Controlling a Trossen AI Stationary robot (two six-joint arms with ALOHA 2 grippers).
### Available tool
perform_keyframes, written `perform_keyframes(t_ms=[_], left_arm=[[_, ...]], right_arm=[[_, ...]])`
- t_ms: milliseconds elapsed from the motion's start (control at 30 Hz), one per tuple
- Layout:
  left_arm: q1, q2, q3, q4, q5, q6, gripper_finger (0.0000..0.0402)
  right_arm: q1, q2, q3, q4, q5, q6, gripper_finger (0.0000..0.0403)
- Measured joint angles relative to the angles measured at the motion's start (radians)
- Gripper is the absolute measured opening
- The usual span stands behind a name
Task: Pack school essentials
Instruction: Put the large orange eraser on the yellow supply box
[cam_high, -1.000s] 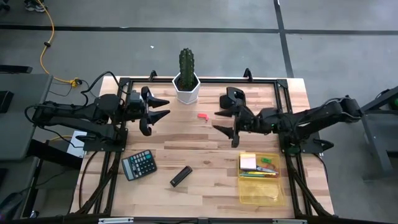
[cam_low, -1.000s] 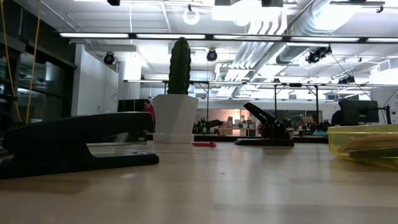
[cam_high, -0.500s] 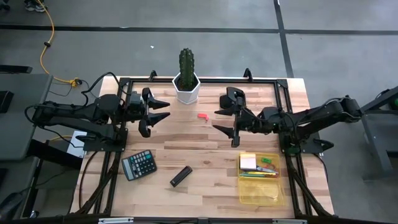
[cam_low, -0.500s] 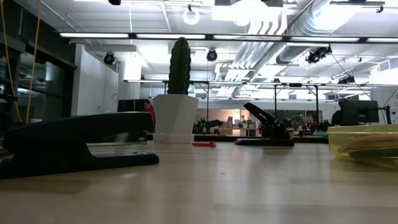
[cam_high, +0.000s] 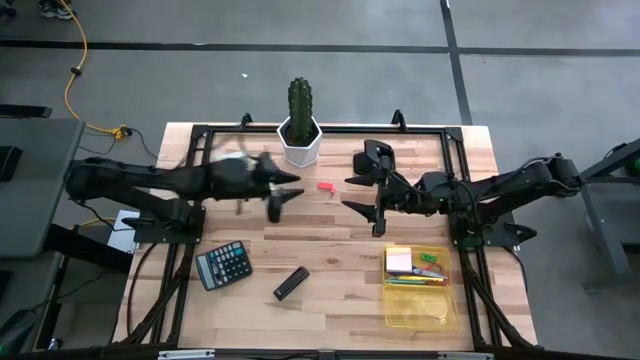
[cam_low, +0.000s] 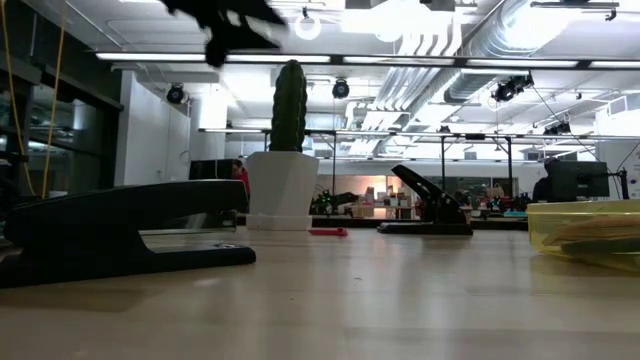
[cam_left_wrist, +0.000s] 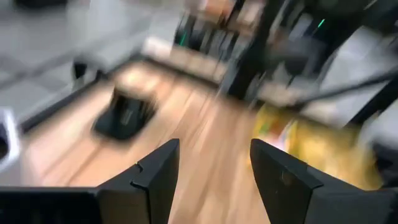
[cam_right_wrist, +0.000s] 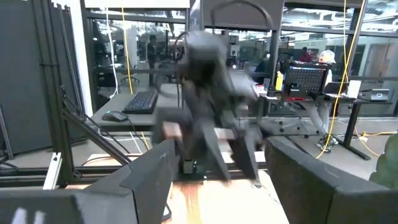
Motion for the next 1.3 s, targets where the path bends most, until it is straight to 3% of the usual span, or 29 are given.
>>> perform_keyframes(t_ms=[300,633,1033,1300], left_arm=[[0.145,0.486,0.296,-0.352,0.073,0.228,0.0186],[0.273,0.839,0.520,-0.376,0.221,0.321,0.0186],[0.306,0.959,0.556,-0.380,0.239,0.348,0.0186],[0.296,0.961,0.555,-0.380,0.234,0.324,0.0186]], right_arm=[[0.000,0.000,0.000,0.002,0.054,0.030,0.0243],[0.000,0.000,0.001,0.002,0.057,0.060,0.0243],[0.000,0.000,0.001,0.000,0.087,0.083,0.0243],[0.000,0.000,0.001,-0.001,0.087,0.082,0.0243]])
